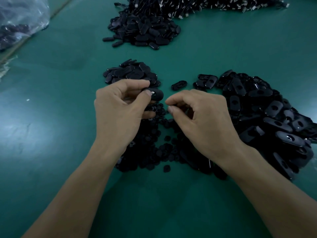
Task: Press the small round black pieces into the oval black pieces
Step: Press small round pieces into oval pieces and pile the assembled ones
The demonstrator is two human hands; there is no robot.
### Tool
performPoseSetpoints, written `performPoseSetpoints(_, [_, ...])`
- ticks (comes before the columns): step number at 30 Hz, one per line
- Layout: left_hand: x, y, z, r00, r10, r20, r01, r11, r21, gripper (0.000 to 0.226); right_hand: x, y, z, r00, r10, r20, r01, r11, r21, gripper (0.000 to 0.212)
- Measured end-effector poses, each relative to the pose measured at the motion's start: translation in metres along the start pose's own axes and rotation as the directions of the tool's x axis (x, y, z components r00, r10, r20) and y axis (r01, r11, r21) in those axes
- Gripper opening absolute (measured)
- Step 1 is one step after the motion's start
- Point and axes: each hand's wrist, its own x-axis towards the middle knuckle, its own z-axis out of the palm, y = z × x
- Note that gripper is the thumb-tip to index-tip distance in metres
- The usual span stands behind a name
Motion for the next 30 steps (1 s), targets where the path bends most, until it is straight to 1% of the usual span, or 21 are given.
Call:
performPoseSetpoints(4, [-0.0005, 0.0003, 0.0007, 1.0, 0.005, 0.006, -0.005, 1.0, 0.013, 0.015, -0.0001, 0.0002, 0.0001, 1.0, 0.0, 0.0, 0.0, 1.0, -0.016, 0.021])
performPoseSetpoints(10, [-0.0009, 0.0008, 0.0015, 1.0, 0.005, 0.014, -0.006, 1.0, 0.019, 0.016, 0.0008, 0.0009, 0.0005, 0.999, 0.028, 0.026, -0.029, 0.999, 0.022, 0.011])
performPoseSetpoints(16, [-0.0018, 0.0001, 0.0016, 1.0, 0.014, 0.028, -0.015, 0.999, 0.05, 0.017, 0.001, 0.0002, -0.0006, 1.0, 0.02, 0.014, -0.02, 0.999, 0.03, 0.011])
performPoseSetpoints(19, [-0.0022, -0.0002, 0.0018, 0.999, 0.018, 0.04, -0.021, 0.998, 0.061, 0.017, 0.0007, -0.0006, -0.0008, 1.0, 0.005, -0.024, -0.005, 1.0, 0.004, 0.01])
performPoseSetpoints(21, [-0.0024, -0.0009, 0.0021, 0.999, 0.026, 0.048, -0.03, 0.997, 0.073, 0.019, 0.0005, -0.0008, -0.0001, 0.997, -0.004, -0.082, 0.004, 1.0, 0.004, 0.012])
performPoseSetpoints(25, [-0.0022, -0.0022, 0.0029, 0.997, 0.033, 0.064, -0.038, 0.996, 0.081, 0.022, 0.0014, -0.0009, 0.0002, 0.98, 0.027, -0.195, -0.012, 0.997, 0.078, 0.014])
performPoseSetpoints(30, [-0.0038, -0.0023, 0.004, 0.992, 0.059, 0.109, -0.068, 0.995, 0.077, 0.023, 0.0023, -0.0011, -0.0001, 0.983, 0.067, -0.172, -0.035, 0.983, 0.181, 0.011])
